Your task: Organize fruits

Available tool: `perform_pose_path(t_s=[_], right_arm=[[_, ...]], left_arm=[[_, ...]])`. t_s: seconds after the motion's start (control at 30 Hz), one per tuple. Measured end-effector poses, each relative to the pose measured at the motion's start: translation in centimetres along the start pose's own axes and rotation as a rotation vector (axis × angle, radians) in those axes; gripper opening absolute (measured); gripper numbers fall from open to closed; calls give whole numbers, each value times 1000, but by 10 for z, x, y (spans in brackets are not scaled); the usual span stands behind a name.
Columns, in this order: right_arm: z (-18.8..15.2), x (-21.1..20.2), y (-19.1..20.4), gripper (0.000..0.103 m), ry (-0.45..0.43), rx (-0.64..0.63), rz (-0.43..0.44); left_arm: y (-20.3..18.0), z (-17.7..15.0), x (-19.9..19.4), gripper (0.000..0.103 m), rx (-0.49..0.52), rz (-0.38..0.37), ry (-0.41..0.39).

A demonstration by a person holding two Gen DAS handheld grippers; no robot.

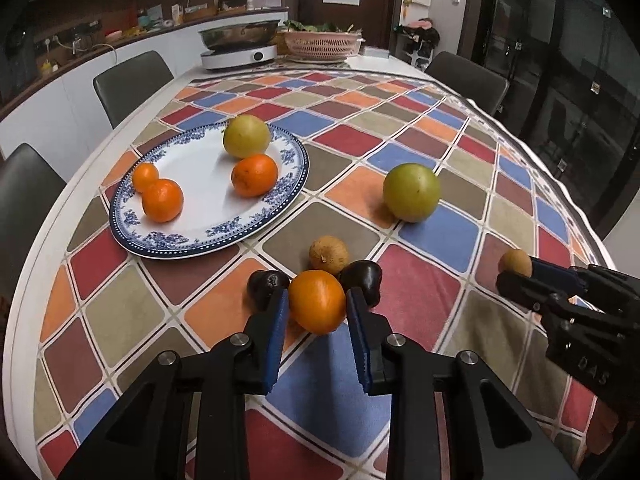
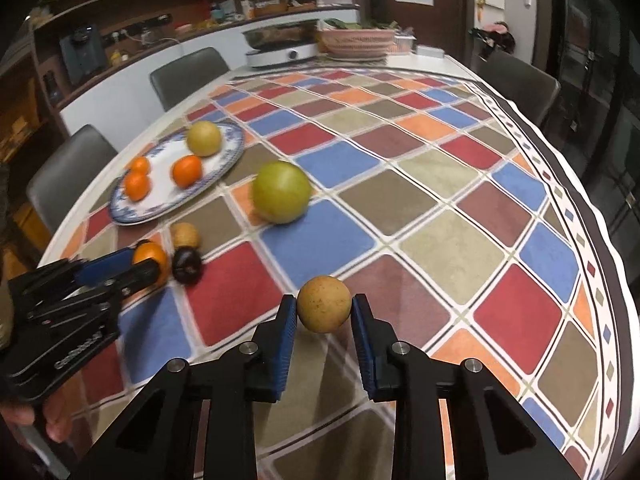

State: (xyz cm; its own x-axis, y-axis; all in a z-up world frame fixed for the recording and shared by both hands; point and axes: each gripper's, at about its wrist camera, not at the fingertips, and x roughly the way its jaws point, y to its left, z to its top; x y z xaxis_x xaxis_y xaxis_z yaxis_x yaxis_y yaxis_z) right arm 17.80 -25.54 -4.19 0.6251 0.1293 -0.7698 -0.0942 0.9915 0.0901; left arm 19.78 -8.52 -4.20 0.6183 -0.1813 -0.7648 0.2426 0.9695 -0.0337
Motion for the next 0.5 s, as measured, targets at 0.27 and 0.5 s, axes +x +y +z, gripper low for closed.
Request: perform_pose_path(t_s=[0.27, 0.5], right_arm=[[2, -22, 28, 29, -32, -56, 76], [2, -29, 48, 29, -33, -94, 116]], left_arm=[[10, -6, -24, 29, -17, -28, -20], [21, -16, -41, 29, -27, -40, -38]])
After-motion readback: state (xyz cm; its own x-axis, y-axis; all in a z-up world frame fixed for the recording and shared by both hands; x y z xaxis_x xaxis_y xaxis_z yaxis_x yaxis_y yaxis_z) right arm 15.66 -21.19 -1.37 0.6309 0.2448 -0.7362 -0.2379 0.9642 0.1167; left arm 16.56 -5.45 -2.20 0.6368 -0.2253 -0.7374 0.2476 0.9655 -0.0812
